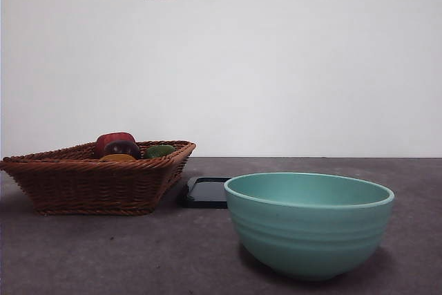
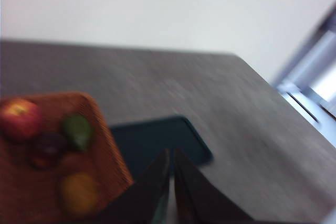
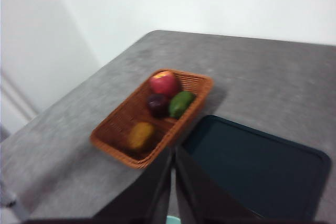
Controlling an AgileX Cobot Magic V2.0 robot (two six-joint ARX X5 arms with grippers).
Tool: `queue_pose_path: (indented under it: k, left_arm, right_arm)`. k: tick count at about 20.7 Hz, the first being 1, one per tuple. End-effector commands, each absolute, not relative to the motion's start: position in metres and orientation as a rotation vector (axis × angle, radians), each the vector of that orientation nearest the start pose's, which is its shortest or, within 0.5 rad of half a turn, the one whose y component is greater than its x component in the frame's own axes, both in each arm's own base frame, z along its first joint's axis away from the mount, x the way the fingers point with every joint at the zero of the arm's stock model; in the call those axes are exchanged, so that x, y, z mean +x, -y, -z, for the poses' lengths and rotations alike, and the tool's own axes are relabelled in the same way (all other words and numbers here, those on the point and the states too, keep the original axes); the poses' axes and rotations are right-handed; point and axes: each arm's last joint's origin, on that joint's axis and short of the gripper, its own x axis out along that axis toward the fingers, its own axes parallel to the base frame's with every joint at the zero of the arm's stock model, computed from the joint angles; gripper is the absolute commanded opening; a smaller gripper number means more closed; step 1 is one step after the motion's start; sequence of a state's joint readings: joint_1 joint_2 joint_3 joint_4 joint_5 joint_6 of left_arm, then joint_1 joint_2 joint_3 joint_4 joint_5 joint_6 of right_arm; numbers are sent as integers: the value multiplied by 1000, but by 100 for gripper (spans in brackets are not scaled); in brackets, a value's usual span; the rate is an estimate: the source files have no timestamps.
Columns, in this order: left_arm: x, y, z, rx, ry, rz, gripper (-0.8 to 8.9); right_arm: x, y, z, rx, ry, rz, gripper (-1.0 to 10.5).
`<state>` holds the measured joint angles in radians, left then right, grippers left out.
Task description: Pick up the wifruite, put it on the bowl, pick up the plate, put it on desk
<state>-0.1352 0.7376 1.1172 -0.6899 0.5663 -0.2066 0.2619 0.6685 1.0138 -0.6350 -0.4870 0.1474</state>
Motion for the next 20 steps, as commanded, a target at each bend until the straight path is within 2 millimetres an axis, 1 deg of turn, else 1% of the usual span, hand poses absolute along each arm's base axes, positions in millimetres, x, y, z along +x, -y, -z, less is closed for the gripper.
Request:
queue_pose_path:
  k: [1,5,9,13,16,17,18,20]
  left_arm:
    - [118,35,-406,-210,-403,734,16]
    - [122,41,-399,-171,-480,776,16]
    - [121,45,-393,-170,-550,801,18]
    - [118,47,-393,-158,-556,823,21]
    - [118,48,-393,-155,-557,830,41]
    - [118,48,-393,-154,-557,832,59]
    - [118,48,-393,-152,-557,835,111]
    - [118,49,-393,-135,-550,845,274]
  right_arm:
    - [100,-42,-387,83,-315,-773,6]
    - [95,-41,-386,57,-369,-783,6]
    - [93,-40,-381,63,-419,-778,6]
    - [92,-40,-379,68,-454,-776,6]
    - [92,-40,-377,70,-469,-774,15]
    - [92,-40,-377,71,-471,-774,38]
    - [92,-40,-377,75,-473,-772,91]
    - [92,-40,-377,82,-476,-770,219]
